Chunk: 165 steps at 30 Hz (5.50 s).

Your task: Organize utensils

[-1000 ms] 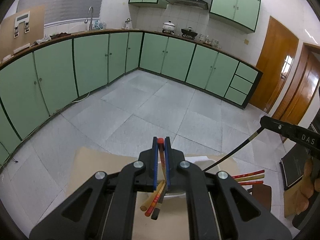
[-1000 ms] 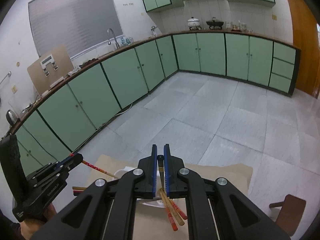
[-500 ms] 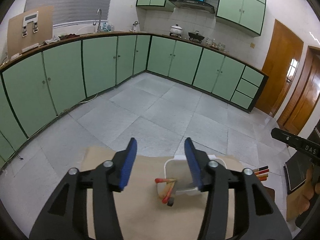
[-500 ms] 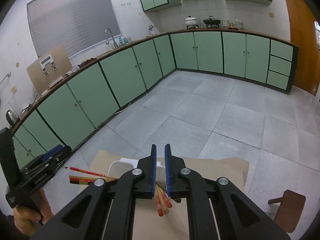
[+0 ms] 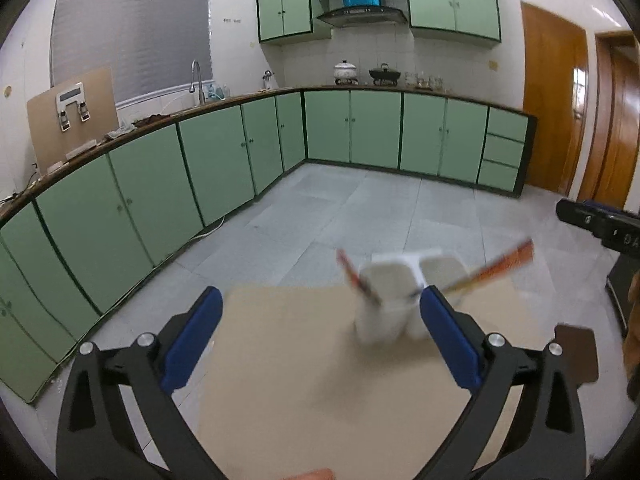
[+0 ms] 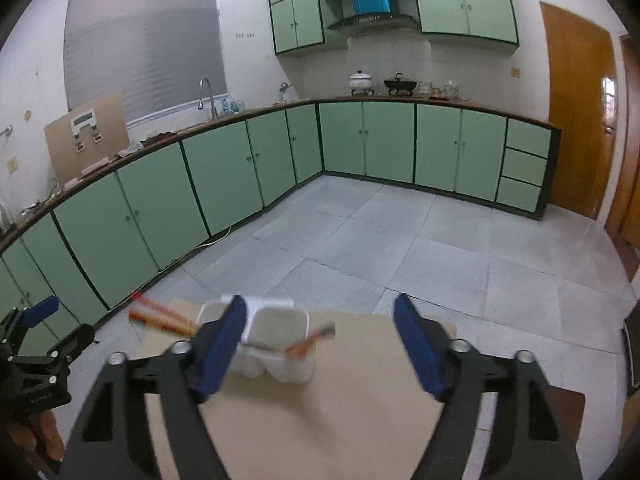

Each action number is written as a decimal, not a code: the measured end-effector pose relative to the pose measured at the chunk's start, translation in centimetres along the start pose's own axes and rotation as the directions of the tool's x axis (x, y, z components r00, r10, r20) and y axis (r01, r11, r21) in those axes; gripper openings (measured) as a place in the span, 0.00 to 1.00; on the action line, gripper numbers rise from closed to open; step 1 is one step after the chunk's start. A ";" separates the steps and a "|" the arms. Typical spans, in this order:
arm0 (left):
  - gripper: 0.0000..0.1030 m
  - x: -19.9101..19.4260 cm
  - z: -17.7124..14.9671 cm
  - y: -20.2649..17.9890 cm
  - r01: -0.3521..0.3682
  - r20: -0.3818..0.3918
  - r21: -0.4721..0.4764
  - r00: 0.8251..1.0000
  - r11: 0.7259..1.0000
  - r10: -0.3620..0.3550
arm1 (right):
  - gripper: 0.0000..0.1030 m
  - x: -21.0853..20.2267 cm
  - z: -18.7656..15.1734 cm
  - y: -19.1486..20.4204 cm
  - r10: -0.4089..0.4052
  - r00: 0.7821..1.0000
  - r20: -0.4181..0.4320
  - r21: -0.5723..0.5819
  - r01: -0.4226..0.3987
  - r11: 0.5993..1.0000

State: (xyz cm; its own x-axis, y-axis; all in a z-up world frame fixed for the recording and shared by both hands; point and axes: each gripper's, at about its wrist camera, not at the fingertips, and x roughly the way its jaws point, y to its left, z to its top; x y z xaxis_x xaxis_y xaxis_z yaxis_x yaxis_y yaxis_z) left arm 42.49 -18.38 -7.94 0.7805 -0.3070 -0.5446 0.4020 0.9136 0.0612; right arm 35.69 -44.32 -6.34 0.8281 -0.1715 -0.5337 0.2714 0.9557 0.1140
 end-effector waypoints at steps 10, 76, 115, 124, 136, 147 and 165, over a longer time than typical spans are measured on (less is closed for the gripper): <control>0.95 -11.6 -8.2 3.1 -0.040 0.038 -0.168 0.998 0.985 0.047 | 0.94 -10.8 -10.8 1.9 -0.106 0.992 0.066 -0.018 0.107 0.994; 0.94 -45.6 -20.5 -1.7 -0.277 0.207 -0.241 0.921 0.930 0.329 | 0.94 -41.8 -24.6 5.3 -0.239 0.930 0.279 0.041 0.237 0.971; 0.94 -45.4 -20.7 -2.3 -0.277 0.214 -0.239 0.920 0.931 0.329 | 0.94 -41.6 -25.4 5.6 -0.241 0.929 0.281 0.055 0.235 0.971; 0.94 -45.3 -20.9 -2.3 -0.274 0.214 -0.238 0.921 0.932 0.326 | 0.94 -41.6 -25.4 5.7 -0.241 0.929 0.280 0.059 0.234 0.970; 0.94 -45.4 -20.9 -2.3 -0.274 0.213 -0.238 0.921 0.932 0.326 | 0.94 -41.6 -25.3 5.7 -0.240 0.930 0.278 0.059 0.233 0.971; 0.94 -45.4 -20.8 -2.3 -0.275 0.214 -0.238 0.921 0.932 0.326 | 0.94 -41.6 -25.5 5.5 -0.241 0.930 0.277 0.060 0.233 0.970; 0.94 -45.4 -20.8 -2.3 -0.270 0.216 -0.241 0.922 0.932 0.323 | 0.94 -41.9 -25.4 5.3 -0.238 0.931 0.275 0.056 0.232 0.971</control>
State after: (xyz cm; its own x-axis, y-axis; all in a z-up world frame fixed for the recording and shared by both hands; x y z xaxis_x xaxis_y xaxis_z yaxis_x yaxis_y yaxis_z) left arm -3.85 -0.99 -0.72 0.9523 -0.0455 -0.3016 0.0486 0.9988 0.0028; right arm -9.98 -25.96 -4.67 0.8416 -0.4532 -0.2937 0.4831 0.8749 0.0343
